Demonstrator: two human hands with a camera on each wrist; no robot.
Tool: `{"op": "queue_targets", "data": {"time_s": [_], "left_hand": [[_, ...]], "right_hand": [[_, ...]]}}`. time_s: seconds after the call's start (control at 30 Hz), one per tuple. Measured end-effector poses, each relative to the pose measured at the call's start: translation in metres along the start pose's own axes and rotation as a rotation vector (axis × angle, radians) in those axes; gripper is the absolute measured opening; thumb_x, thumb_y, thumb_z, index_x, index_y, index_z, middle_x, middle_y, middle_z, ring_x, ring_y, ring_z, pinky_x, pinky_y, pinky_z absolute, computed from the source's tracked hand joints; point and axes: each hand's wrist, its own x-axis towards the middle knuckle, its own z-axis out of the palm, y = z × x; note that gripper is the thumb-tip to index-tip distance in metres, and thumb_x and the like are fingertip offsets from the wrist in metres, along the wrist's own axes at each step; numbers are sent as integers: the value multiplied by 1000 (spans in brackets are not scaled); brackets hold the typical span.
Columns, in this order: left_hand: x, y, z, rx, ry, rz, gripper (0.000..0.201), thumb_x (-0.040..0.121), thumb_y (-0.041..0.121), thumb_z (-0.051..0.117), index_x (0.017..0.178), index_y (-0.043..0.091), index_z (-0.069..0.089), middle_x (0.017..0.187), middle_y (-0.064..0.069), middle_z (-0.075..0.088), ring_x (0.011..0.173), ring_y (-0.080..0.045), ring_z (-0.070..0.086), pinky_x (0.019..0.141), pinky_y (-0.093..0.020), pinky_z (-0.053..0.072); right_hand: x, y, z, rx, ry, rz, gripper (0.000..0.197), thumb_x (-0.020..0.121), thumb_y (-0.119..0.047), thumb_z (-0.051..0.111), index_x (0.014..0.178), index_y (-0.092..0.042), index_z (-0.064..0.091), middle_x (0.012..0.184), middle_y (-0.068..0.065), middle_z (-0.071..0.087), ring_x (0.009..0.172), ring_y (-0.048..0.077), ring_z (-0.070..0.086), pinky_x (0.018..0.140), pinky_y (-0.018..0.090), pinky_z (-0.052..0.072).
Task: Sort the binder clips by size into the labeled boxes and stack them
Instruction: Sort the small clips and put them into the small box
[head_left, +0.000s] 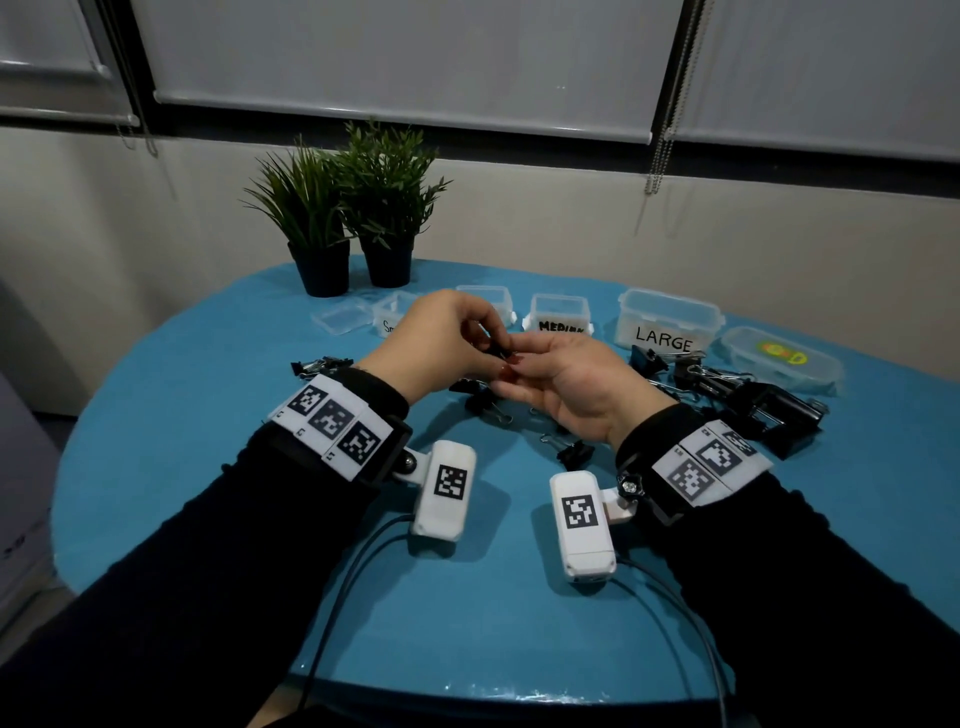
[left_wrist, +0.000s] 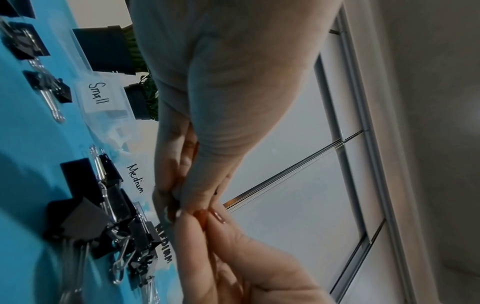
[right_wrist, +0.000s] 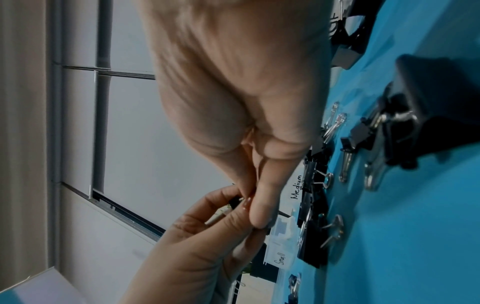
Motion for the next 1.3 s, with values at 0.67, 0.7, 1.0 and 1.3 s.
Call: {"op": "queue_targets", "data": {"time_s": [0.67, 0.7, 1.0, 1.3], "left_hand": [[0, -1, -1, -25, 58, 48, 15, 72, 9, 88, 76, 19, 77, 73, 1, 76, 73, -20, 74, 74, -39, 62], [0, 0, -3, 7, 70, 43, 15, 72, 9, 87, 75, 19, 77, 72, 0, 76, 72, -21, 73, 70, -38, 61], [5, -36, -50, 424, 175, -374, 13, 81, 3, 75, 75, 15, 77, 79, -3, 72, 81, -21, 68, 79, -36, 59], [7, -40, -52, 564, 107, -416, 40, 76, 31, 88, 109, 14, 75, 111, -6, 71, 103, -26, 65, 87, -33, 52]], "right_hand": [[-2, -8, -12, 35, 41, -48, 59, 88, 24, 43, 136, -11, 44, 136, 26, 51, 112, 39, 67, 84, 36, 62], [-2, -8, -14, 5, 50, -56, 58, 87, 24, 46, 133, -11, 46, 135, 24, 50, 107, 39, 70, 82, 36, 62], [-21, -34, -55, -1098, 127, -100, 20, 82, -3, 78, 85, -23, 79, 71, -18, 72, 65, 8, 63, 64, 30, 52], [-19, -28, -58, -1264, -117, 30, 38, 72, -14, 89, 96, -42, 79, 112, -14, 73, 110, 11, 63, 105, 30, 47]]}}
